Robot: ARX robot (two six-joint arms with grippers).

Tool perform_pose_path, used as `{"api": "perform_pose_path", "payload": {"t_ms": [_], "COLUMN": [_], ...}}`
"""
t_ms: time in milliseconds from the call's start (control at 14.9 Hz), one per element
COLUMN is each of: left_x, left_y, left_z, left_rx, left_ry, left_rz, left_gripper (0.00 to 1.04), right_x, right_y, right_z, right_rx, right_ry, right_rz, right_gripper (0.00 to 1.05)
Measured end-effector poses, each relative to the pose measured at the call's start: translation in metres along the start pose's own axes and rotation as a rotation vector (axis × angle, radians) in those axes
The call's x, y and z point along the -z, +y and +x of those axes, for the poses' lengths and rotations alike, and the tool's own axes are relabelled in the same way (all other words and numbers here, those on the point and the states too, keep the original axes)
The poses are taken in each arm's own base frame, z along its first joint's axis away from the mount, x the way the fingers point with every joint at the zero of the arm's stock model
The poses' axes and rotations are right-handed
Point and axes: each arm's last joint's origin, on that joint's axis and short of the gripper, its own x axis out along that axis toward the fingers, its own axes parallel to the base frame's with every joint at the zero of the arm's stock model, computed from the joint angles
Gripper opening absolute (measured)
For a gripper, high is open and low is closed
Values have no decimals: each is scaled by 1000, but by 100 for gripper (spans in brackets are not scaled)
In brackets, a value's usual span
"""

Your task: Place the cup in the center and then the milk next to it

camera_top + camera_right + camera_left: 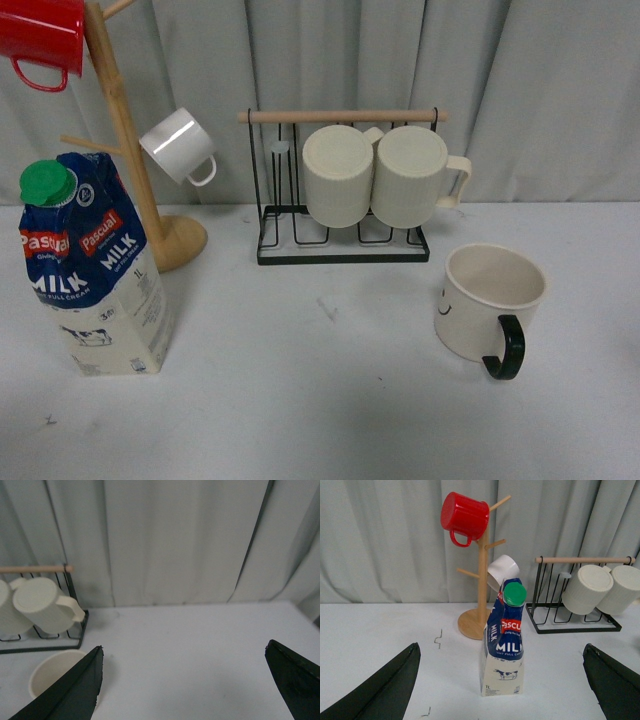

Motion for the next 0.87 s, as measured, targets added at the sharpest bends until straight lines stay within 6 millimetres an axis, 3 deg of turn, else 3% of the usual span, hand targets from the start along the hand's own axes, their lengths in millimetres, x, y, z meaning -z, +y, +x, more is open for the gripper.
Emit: {"api": "perform_pose_path", "payload": {"t_ms": [134,268,469,536,870], "left_x": [0,0,0,0,0], "left_y": [0,0,0,0,0], "left_z": [0,0,0,0,0], "left_rx": [0,1,0,0,0], "left_ry": [0,0,0,0,0], "left_rz": [0,0,0,0,0], "left_gripper": [98,98,98,98,98], "right_x": [14,20,0,3,25], "right_y": [-3,13,47,60,88], "right_z": [55,98,113,117,133], "right_rx": [-12,-64,-165,-196,-208], "right_ry": [272,460,504,537,606], "right_rz": [168,257,266,268,269], "right_gripper": [98,98,98,98,98]}}
